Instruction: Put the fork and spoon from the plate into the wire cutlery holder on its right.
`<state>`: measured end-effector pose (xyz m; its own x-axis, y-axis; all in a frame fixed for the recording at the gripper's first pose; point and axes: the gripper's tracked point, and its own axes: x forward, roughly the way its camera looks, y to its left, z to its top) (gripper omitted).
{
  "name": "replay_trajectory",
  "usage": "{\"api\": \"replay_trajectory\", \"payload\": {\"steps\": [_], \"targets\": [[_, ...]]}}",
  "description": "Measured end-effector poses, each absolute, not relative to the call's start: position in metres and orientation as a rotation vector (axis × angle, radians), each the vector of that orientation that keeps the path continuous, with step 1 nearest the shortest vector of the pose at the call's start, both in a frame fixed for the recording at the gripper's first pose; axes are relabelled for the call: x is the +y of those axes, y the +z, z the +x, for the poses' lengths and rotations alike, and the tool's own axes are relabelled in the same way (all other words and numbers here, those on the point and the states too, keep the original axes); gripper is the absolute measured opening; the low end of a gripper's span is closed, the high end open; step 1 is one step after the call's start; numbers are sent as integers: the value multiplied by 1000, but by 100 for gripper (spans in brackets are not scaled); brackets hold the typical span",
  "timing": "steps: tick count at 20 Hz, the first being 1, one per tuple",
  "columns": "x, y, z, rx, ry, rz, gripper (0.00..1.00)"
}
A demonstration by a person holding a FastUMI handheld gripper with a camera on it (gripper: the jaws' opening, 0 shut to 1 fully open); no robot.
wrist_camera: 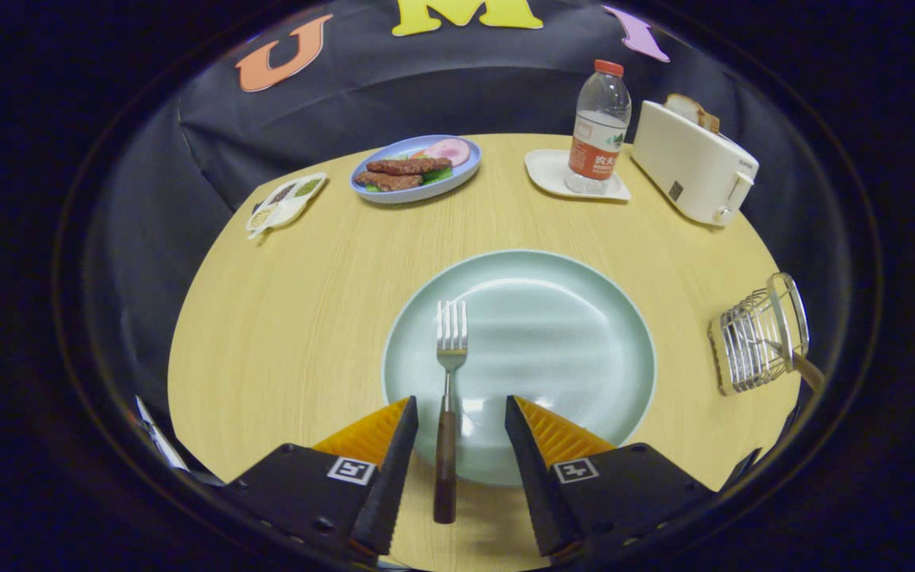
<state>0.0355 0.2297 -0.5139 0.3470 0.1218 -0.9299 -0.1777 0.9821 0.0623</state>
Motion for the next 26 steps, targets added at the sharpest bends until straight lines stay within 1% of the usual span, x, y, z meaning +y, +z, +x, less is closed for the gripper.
{"api": "replay_trajectory", "payload": {"steps": [1,3,5,9,15,16,26], "targets": [[231,-517,33,1213,197,-48,64],[234,-518,32,1214,197,-39,49],[226,-520,31,1232,148,-65,35],[232,-524,20,1283,203,-33,5],[225,-491,10,1297,289,-10,5],[223,-483,8,1289,315,-17,1],[165,-399,21,1191,402,-70,1]]}}
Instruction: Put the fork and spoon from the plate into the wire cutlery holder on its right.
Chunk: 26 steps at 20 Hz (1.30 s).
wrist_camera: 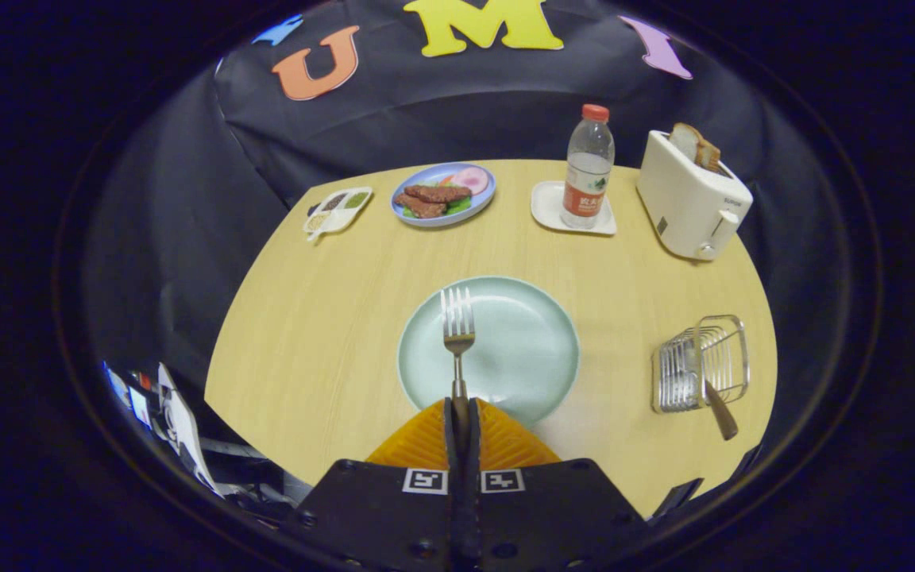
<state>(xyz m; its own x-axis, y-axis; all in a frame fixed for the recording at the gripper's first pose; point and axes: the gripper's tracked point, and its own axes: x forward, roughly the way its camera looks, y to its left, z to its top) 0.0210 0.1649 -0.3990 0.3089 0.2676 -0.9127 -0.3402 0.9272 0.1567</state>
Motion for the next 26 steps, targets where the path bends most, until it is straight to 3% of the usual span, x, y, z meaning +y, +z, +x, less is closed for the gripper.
{"api": "replay_trajectory", "payload": {"steps": [16,22,26], "targets": [[6,-348,31,1141,314,-47,1],[-46,-350,32,1259,207,14,1],[-56,-360,31,1391,218,43,1]]}}
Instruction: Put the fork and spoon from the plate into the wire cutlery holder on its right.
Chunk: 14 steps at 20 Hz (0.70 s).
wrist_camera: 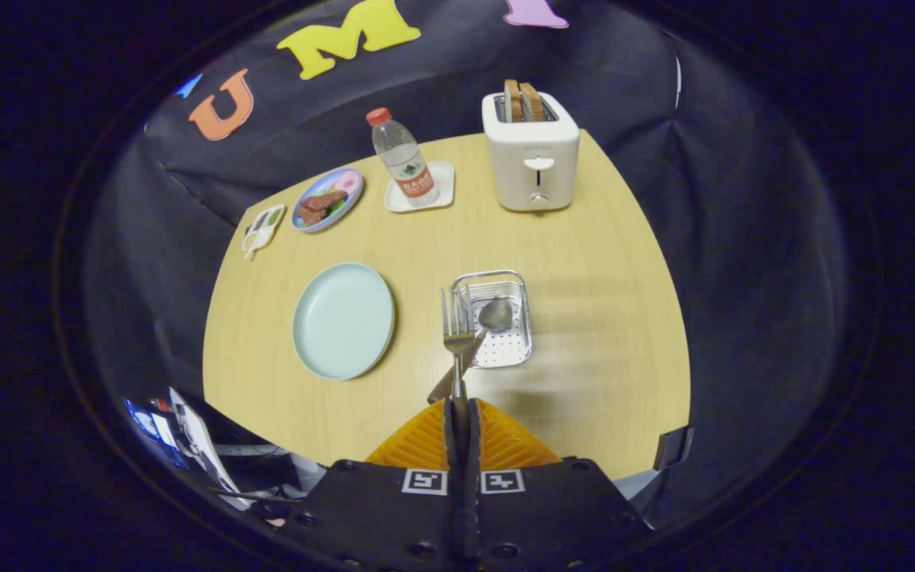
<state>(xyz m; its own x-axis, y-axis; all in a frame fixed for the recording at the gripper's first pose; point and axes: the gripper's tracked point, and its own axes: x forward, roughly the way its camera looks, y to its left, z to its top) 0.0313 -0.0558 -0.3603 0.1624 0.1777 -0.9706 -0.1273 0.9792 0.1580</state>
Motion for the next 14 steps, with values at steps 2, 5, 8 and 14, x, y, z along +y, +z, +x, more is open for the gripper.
{"api": "replay_trajectory", "payload": {"steps": [2,5,8,14], "targets": [[-57,-365,36,1435,209,64,1],[-63,-371,45,1523,145,139,1],[-65,-378,53,1605,132,169,1],[-70,-383,69,1737,53,182,2]]}}
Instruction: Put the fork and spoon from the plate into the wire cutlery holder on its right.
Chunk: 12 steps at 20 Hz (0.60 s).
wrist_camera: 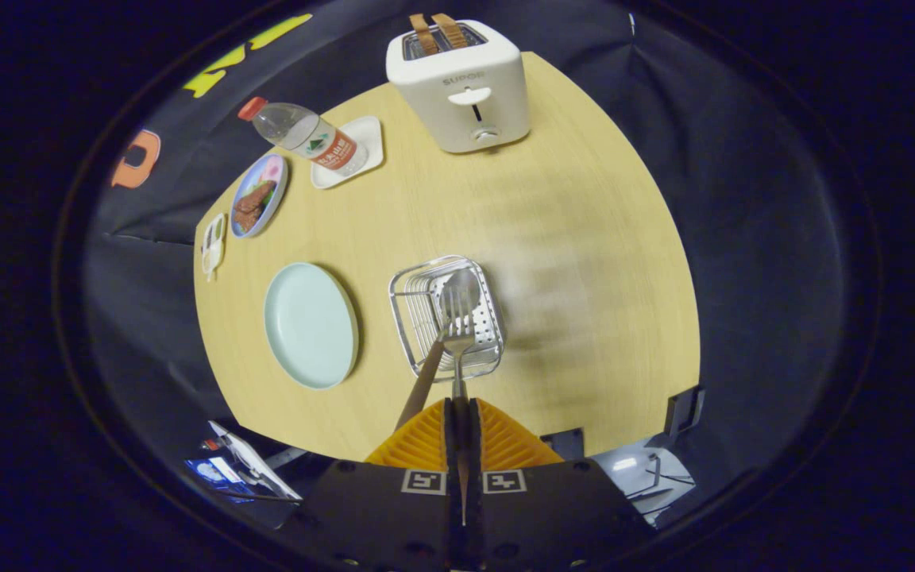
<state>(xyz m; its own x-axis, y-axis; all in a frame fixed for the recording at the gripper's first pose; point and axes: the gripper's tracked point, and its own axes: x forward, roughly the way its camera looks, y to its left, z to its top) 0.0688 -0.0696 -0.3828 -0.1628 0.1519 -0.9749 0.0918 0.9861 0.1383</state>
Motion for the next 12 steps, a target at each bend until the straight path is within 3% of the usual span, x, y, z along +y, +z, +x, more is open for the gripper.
{"api": "replay_trajectory", "payload": {"steps": [12], "targets": [[-55,-388,77,1834,21,154,8]]}}
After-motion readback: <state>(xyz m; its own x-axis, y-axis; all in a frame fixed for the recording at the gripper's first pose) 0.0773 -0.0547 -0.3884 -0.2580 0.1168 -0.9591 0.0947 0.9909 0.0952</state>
